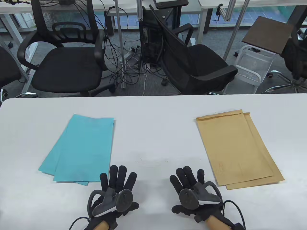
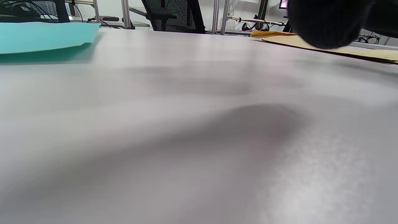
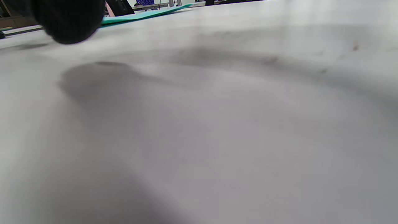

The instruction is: Stuff flat paper into A4 envelope

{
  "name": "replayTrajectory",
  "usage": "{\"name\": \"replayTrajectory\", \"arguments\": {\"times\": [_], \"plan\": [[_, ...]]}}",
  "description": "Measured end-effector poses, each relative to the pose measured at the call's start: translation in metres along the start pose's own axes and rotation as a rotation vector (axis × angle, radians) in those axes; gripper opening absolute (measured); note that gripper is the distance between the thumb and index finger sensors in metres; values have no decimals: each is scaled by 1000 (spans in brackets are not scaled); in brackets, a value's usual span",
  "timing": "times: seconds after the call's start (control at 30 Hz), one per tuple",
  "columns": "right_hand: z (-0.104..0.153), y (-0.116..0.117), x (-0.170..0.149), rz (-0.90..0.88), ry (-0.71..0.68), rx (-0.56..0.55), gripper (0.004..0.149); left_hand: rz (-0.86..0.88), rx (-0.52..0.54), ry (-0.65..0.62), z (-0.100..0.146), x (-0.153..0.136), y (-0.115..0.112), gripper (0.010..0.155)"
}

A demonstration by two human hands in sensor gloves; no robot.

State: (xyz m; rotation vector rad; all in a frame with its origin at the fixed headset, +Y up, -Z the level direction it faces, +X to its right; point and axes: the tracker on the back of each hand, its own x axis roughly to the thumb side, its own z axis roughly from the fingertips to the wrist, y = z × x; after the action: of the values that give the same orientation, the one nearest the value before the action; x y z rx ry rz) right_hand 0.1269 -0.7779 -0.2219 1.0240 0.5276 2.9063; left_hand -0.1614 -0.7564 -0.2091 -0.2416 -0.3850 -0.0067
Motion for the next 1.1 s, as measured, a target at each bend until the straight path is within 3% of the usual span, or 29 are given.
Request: {"name": "replayTrajectory", "arguments": {"times": [1.1], "plan": [[1, 0, -2, -20, 25, 11, 110, -7, 12, 1, 0, 1, -1, 106]]}}
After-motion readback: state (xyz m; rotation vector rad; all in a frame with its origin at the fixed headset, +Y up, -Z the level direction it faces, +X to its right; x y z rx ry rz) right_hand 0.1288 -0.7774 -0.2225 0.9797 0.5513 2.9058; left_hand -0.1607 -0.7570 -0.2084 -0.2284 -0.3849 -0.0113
